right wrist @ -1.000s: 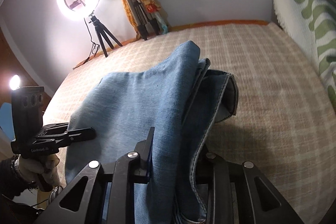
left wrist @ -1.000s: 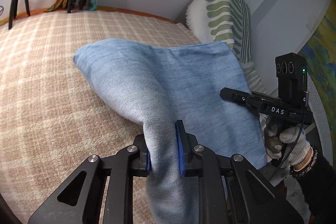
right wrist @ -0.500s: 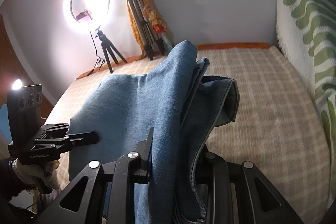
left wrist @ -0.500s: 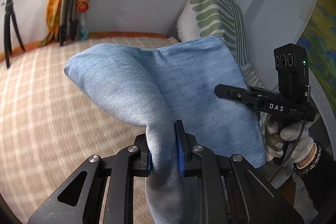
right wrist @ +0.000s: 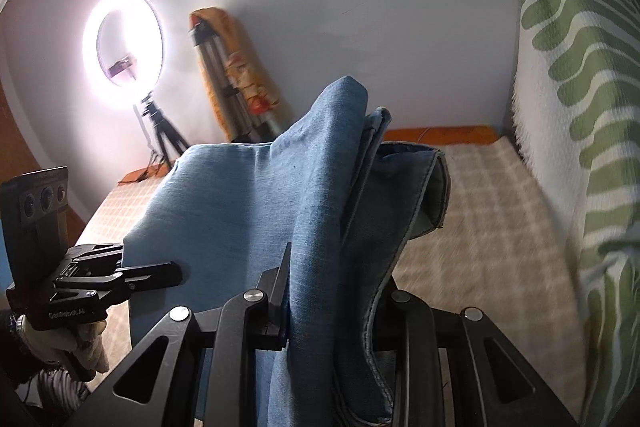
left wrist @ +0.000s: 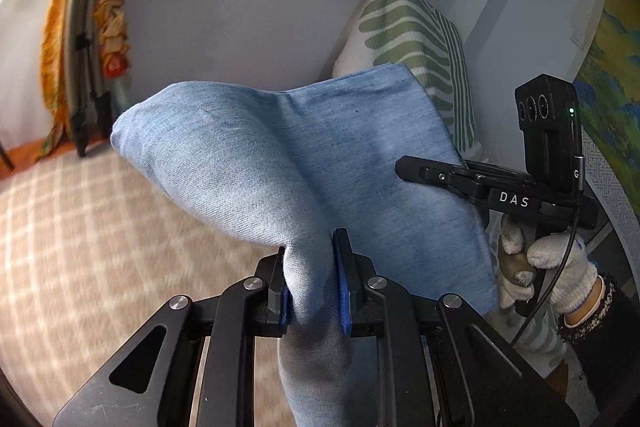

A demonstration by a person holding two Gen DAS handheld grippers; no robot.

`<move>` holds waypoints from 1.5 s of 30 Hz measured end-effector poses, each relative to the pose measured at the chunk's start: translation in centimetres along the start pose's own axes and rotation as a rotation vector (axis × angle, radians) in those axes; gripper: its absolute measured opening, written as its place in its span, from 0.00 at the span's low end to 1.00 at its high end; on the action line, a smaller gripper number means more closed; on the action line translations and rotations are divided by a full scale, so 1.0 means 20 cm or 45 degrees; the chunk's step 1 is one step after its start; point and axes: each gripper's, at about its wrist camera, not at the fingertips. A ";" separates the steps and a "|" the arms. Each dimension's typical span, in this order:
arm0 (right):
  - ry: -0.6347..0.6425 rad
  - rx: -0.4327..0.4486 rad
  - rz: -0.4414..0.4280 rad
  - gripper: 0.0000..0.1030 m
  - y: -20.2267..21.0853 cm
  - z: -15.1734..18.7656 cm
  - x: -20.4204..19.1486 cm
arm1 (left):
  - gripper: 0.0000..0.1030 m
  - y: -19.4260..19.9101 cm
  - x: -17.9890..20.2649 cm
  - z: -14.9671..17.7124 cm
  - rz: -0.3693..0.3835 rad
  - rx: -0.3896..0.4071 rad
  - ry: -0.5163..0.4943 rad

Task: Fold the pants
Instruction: 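Grasp the jeans edge with the left tool while the right tool grasps beside it, lifting, then fold the lifted edge over and open both tools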

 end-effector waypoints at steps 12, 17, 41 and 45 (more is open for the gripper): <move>0.013 -0.034 0.038 0.25 -0.35 -0.26 0.29 | 0.15 -0.35 -0.14 -0.24 -0.007 0.024 0.033; 0.041 -0.070 0.068 0.25 -0.48 -0.31 0.37 | 0.15 -0.48 -0.18 -0.29 -0.010 0.012 0.036; 0.024 -0.176 0.192 0.35 -0.87 -0.30 0.63 | 0.22 -0.83 -0.26 -0.39 -0.208 -0.043 0.006; 0.028 -0.200 0.280 0.47 -0.86 -0.30 0.62 | 0.39 -0.83 -0.26 -0.38 -0.269 -0.048 -0.010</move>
Point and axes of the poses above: each gripper's, at about its wrist camera, not at the fingertips, and y roughly against the way its jaws point, x to its right, z to its underside, and after that the axes turned 10 degrees about y, right-handed
